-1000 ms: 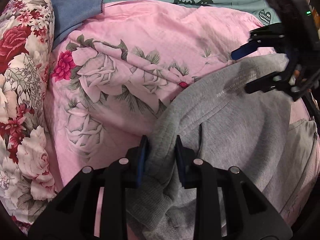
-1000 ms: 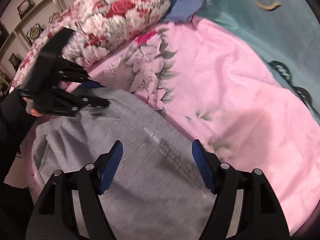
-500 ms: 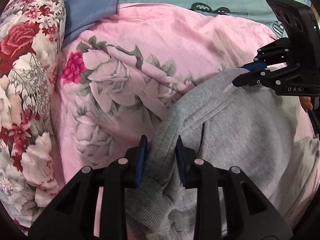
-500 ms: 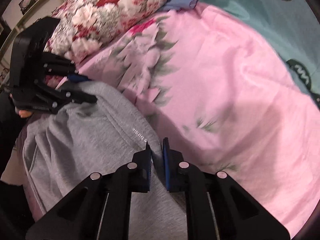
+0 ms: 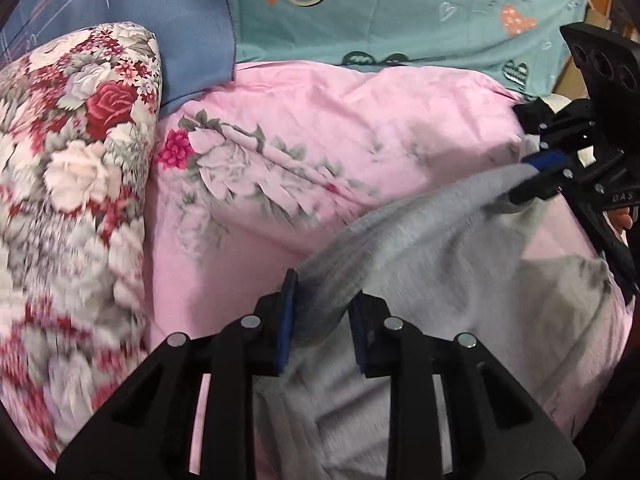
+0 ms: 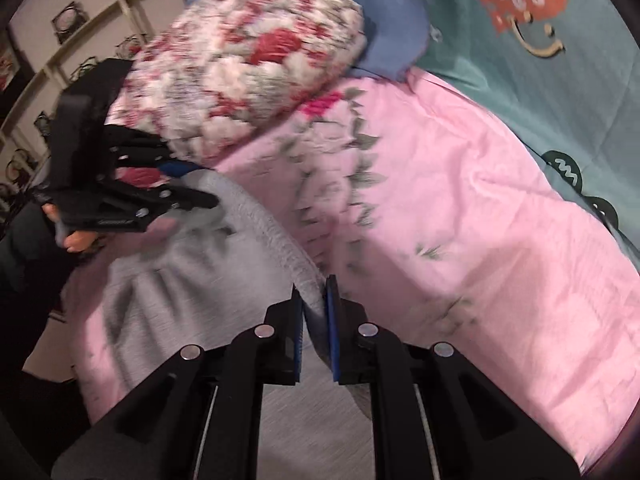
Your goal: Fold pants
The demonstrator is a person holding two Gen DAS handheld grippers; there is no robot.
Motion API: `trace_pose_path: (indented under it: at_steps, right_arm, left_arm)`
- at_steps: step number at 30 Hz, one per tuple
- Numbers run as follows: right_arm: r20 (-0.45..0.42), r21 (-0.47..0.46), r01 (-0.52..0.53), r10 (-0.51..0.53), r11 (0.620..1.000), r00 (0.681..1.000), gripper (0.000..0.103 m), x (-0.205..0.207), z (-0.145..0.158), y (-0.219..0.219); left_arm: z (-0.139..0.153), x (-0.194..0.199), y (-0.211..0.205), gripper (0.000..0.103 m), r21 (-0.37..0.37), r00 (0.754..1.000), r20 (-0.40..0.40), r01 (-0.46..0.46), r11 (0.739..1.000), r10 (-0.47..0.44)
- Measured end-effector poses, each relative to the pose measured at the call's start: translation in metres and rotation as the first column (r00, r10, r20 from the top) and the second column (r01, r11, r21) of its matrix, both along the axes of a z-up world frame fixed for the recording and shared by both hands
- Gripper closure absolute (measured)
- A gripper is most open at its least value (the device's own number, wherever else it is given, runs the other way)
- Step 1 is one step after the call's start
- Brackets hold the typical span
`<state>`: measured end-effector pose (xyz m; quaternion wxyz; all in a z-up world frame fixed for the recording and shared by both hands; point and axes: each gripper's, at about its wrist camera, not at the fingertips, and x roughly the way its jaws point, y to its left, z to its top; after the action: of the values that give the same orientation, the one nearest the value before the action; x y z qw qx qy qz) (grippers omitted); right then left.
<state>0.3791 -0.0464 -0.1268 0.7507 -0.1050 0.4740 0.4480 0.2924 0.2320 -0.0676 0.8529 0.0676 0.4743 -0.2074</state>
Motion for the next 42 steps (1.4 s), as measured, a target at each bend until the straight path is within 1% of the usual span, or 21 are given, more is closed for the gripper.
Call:
trace_pose_path:
  at_steps: [4,8,10,13,15,17,21,23,24,26,27,28,31,33,34,35,36,37,39,41,42]
  right_arm:
    - [0.006,-0.026,-0.049,0.049,0.998,0.999,0.092,-0.083,0.007,0.002]
    - [0.004,-0.107,0.003,-0.003,0.994,1.0,0.092,-0.157,-0.01,0.01]
    - [-0.034,-0.11,0.02,-0.024,0.994,0.999,0.092,-0.186,-0.022,0.017]
    - [-0.086,-0.076,0.019,-0.025,0.997,0.996,0.092,-0.211,-0.036,0.024]
    - [-0.071,-0.107,0.018,-0.025,0.994,0.997,0.092,-0.222,-0.047,0.032]
    - [-0.096,-0.124,0.034,-0.046,0.992,0.994,0.092,-0.225,-0.065,0.039]
    - [-0.152,-0.141,0.061,-0.083,0.988,0.985,0.092,-0.224,-0.094,0.044]
    - [-0.153,-0.14,0.063,-0.084,0.988,0.985,0.092,-0.224,-0.099,0.046]
    - [-0.141,-0.147,0.054,-0.075,0.988,0.987,0.091,-0.225,-0.097,0.047]
    - [-0.137,-0.18,0.054,-0.079,0.982,0.987,0.08,-0.226,-0.092,0.049]
    - [-0.141,-0.203,0.067,-0.097,0.977,0.985,0.07,-0.226,-0.089,0.048]
    - [-0.185,-0.201,0.068,-0.106,0.977,0.977,0.063,-0.223,-0.085,0.045]
    - [-0.311,-0.062,0.086,-0.101,0.994,0.945,0.061,-0.219,-0.062,0.034]
    - [-0.291,0.007,0.125,-0.118,0.992,0.949,0.061,-0.216,-0.047,0.03]
    - [-0.226,0.007,0.149,-0.143,0.989,0.964,0.061,-0.216,-0.041,0.032]
    - [-0.18,-0.007,0.161,-0.159,0.987,0.971,0.061,-0.216,-0.04,0.036]
    - [-0.171,-0.023,0.168,-0.17,0.985,0.971,0.061,-0.215,-0.045,0.043]
    - [-0.204,-0.028,0.173,-0.175,0.985,0.963,0.064,-0.212,-0.053,0.048]
    - [-0.266,-0.049,0.186,-0.193,0.981,0.945,0.069,-0.208,-0.071,0.054]
    - [-0.261,-0.075,0.203,-0.216,0.976,0.941,0.069,-0.214,-0.082,0.058]
    - [-0.272,-0.077,0.208,-0.222,0.975,0.936,0.069,-0.219,-0.087,0.059]
  left_arm:
    - [0.0,-0.074,-0.004,0.079,0.019,0.999,0.017,0.049,0.999,-0.05]
    - [-0.011,-0.135,-0.005,0.079,0.04,0.997,0.003,0.081,0.996,-0.081]
    - [-0.021,-0.154,-0.003,0.08,0.075,0.996,-0.008,0.088,0.993,-0.088]
    - [-0.039,-0.162,0.005,0.079,0.075,0.995,-0.057,0.089,0.993,-0.085]
    - [-0.053,-0.164,0.004,0.079,0.094,0.993,-0.081,0.09,0.992,-0.082]
    - [-0.064,-0.166,0.001,0.079,0.109,0.991,-0.1,0.104,0.989,-0.093]
    - [-0.066,-0.171,0.003,0.079,0.088,0.989,-0.115,0.107,0.99,-0.096]
    - [-0.061,-0.179,0.007,0.075,0.068,0.988,-0.115,0.108,0.992,-0.1]
    - [-0.057,-0.184,0.009,0.069,0.053,0.988,-0.115,0.111,0.992,-0.104]
    - [-0.048,-0.197,0.013,0.029,-0.001,0.986,-0.116,0.12,0.993,-0.119]
    - [-0.043,-0.205,0.016,0.002,-0.026,0.987,-0.104,0.118,0.993,-0.12]
    - [-0.036,-0.213,0.018,0.002,-0.056,0.988,-0.085,0.128,0.99,-0.132]
    - [-0.023,-0.229,0.022,0.002,-0.098,0.994,-0.033,0.104,0.99,-0.108]
    - [-0.009,-0.229,0.025,0.002,-0.171,0.999,0.007,0.046,0.984,-0.046]
    - [-0.003,-0.227,0.025,0.002,-0.21,1.0,0.02,0.02,0.978,-0.016]
    - [0.003,-0.223,0.023,0.002,-0.24,0.998,0.038,-0.034,0.97,0.044]
    - [0.005,-0.216,0.021,0.002,-0.244,0.991,0.044,-0.109,0.964,0.123]
    - [0.004,-0.209,0.018,0.002,-0.243,0.983,0.029,-0.169,0.955,0.181]
    - [-0.01,-0.192,0.013,0.003,-0.257,0.957,-0.052,-0.288,0.923,0.284]
    - [-0.028,-0.181,0.005,0.024,-0.33,0.95,-0.113,-0.311,0.891,0.29]
    - [-0.035,-0.176,0.002,0.053,-0.339,0.948,-0.139,-0.316,0.886,0.285]
